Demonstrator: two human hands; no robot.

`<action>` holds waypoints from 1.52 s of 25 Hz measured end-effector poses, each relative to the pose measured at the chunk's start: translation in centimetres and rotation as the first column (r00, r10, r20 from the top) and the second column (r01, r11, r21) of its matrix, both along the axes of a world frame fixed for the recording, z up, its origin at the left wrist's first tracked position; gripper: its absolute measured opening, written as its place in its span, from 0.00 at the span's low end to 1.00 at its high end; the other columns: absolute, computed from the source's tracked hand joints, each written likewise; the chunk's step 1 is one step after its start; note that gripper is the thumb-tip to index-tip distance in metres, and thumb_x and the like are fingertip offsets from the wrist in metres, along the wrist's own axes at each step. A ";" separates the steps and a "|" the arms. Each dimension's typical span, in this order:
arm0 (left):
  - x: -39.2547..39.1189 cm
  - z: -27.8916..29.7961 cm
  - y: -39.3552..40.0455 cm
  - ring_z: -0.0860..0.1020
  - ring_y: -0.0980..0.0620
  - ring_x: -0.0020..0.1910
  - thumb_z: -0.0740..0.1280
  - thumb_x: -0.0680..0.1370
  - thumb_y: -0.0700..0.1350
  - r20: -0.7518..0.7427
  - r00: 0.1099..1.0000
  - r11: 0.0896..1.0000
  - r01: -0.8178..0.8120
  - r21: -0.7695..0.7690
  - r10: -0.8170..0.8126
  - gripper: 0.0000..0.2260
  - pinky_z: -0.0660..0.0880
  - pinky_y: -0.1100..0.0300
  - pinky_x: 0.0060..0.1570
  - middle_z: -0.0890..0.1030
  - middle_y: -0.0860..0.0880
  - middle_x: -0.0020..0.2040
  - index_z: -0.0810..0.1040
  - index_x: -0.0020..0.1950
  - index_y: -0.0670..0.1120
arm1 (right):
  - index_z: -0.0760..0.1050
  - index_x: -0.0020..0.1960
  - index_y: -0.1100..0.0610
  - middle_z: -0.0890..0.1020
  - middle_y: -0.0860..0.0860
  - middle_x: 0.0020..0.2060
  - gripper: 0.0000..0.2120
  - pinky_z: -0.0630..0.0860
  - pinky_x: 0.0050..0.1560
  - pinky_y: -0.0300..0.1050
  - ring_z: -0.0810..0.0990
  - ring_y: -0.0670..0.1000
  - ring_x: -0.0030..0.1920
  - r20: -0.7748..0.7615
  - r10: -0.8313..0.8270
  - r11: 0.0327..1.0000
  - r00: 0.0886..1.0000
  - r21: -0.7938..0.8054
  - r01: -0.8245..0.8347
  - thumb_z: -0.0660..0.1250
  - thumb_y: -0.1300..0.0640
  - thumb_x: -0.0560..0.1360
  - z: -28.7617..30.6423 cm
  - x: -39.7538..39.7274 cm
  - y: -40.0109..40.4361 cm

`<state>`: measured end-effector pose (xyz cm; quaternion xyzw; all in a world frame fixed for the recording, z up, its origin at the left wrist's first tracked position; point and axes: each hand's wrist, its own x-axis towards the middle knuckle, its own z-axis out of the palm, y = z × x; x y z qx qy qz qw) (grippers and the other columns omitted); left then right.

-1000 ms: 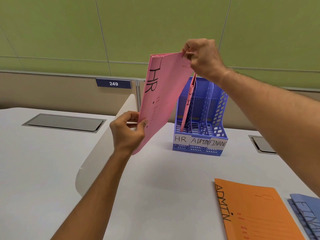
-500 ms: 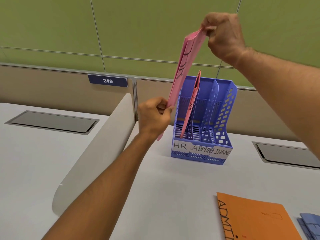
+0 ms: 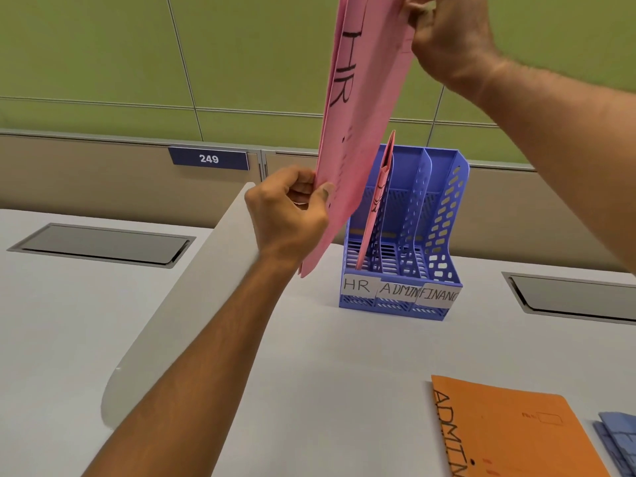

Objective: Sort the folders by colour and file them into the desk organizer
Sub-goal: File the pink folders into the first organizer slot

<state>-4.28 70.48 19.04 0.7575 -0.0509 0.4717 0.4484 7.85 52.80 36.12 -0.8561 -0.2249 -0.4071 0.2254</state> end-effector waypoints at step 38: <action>9.8 -9.6 -4.8 0.77 0.49 0.56 0.72 0.73 0.53 -0.460 0.888 0.962 0.133 0.240 -0.008 0.21 0.80 0.53 0.50 0.77 0.47 0.59 0.73 0.61 0.47 | 0.76 0.53 0.58 0.79 0.56 0.48 0.06 0.77 0.50 0.55 0.77 0.57 0.50 -0.163 -0.063 0.855 0.985 -0.518 -0.031 0.66 0.65 0.77 -11.3 5.1 -2.5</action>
